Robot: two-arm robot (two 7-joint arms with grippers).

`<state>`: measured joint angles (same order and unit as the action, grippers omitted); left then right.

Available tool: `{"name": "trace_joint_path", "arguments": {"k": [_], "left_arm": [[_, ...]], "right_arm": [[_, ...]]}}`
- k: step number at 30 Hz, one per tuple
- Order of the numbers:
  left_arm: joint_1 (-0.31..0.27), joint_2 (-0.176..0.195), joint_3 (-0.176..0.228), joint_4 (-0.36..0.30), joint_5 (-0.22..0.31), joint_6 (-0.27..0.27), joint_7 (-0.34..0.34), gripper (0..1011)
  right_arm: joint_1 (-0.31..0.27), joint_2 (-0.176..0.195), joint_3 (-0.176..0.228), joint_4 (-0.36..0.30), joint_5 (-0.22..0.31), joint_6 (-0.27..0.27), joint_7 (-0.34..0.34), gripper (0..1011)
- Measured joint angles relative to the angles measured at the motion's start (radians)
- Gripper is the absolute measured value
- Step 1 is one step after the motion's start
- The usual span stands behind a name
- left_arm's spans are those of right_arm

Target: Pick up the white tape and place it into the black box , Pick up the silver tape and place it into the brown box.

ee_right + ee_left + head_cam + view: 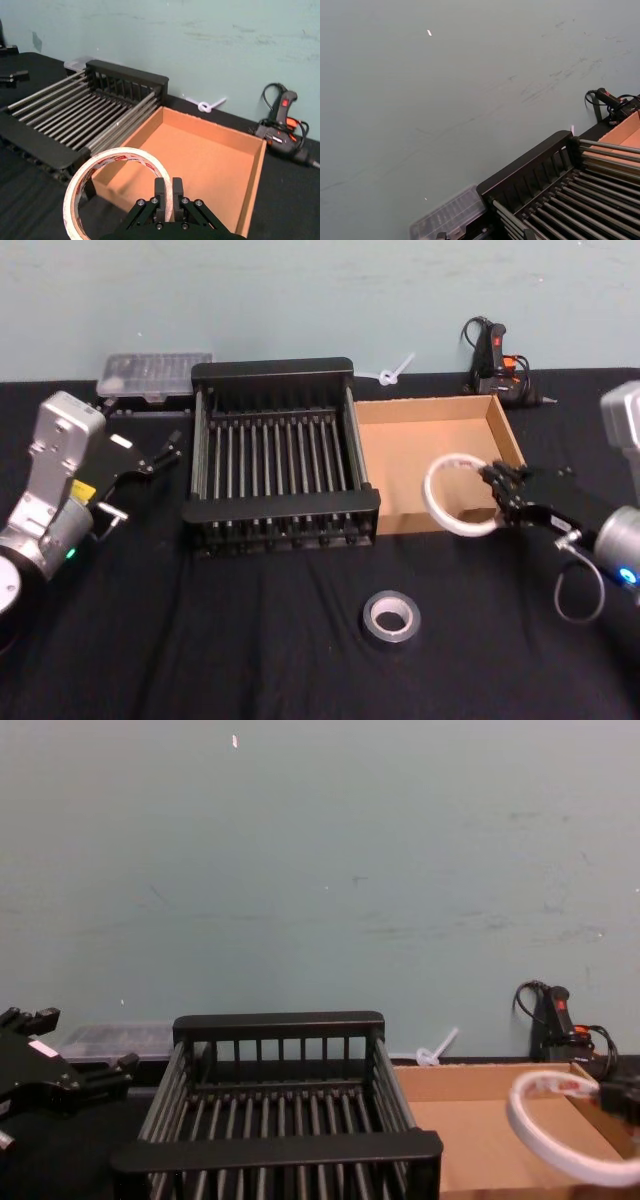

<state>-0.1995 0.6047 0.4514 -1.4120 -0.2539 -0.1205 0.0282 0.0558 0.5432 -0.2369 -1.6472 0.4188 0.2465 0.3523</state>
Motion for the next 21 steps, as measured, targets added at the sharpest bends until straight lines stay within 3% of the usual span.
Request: {"name": "trace_joint_path", "arguments": {"k": [12,21], "left_arm": [[0.0,0.0,0.0,0.0,0.0,0.0,0.0,1001],[0.0,0.0,0.0,0.0,0.0,0.0,0.0,1001]], "right_arm": [[0.131,-0.045,-0.074,0.07,-0.055,0.007,0.01,95],[0.192,-0.08,-0.119,0.105,-0.084,0.014,0.023,95]]}}
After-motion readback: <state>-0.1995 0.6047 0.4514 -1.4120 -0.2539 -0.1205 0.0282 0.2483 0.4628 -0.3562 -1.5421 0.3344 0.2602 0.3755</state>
